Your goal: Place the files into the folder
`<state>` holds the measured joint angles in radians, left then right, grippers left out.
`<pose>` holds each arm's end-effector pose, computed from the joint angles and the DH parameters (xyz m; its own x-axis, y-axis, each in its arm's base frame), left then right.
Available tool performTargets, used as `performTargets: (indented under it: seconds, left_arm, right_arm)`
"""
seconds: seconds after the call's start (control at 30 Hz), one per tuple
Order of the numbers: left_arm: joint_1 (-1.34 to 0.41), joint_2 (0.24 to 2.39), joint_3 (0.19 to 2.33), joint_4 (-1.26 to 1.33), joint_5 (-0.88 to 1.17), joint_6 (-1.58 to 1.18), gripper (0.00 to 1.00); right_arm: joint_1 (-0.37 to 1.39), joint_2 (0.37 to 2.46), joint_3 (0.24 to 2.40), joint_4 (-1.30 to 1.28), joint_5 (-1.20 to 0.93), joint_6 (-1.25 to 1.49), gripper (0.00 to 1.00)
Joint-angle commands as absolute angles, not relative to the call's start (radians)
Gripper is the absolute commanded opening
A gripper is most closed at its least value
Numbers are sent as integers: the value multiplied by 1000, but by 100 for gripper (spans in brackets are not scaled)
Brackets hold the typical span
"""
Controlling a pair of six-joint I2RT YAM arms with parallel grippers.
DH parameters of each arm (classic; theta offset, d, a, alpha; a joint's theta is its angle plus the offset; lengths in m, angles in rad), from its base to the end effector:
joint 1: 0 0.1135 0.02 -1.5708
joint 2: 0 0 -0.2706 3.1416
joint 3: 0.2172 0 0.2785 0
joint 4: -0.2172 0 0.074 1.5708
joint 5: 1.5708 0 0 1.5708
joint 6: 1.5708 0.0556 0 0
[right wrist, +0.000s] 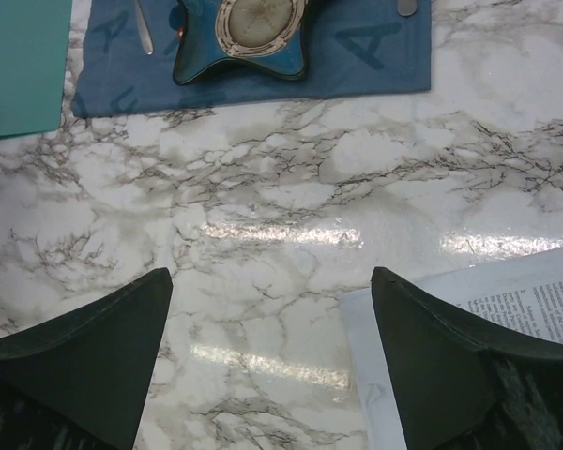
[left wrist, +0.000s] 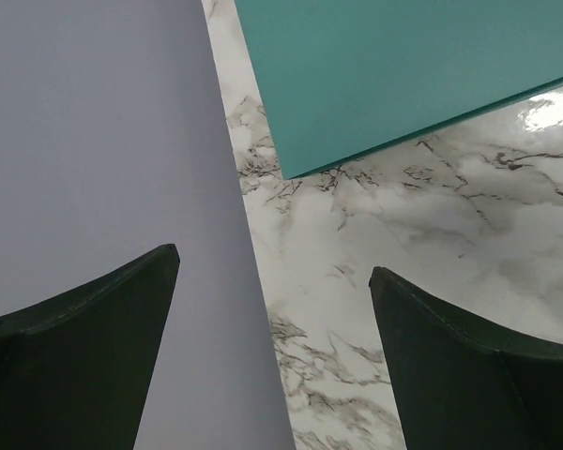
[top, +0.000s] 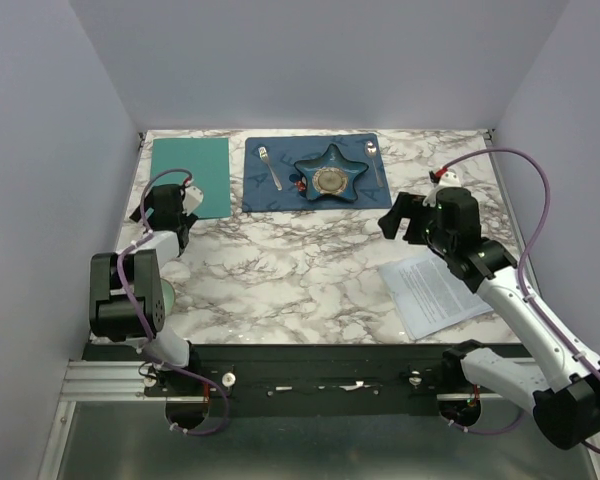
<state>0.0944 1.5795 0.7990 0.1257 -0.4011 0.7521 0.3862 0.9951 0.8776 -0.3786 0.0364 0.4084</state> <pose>0.3535 0.0553 0.1591 -0.7126 0.5643 -0.4168 0.1257 0.6872 0.7155 0.2451 0.0975 0.3065 -0.5424 0.2079 -0.8140 -0.1431 0.9319 0.3334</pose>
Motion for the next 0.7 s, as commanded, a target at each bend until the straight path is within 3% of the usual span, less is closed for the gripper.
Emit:
performTargets:
  seconds: [0.0, 0.27, 0.67]
  left_arm:
    - [87, 1655, 727, 461, -498, 913, 99]
    - [69, 1802, 657, 800, -531, 1023, 99]
    - [61, 1828, 675, 861, -500, 1045, 99]
  right_arm:
    - [393, 1037, 951, -435, 14, 402, 95]
    - [394, 1083, 1063, -489, 32, 406, 93]
    - [410, 1115, 1062, -491, 28, 456, 90]
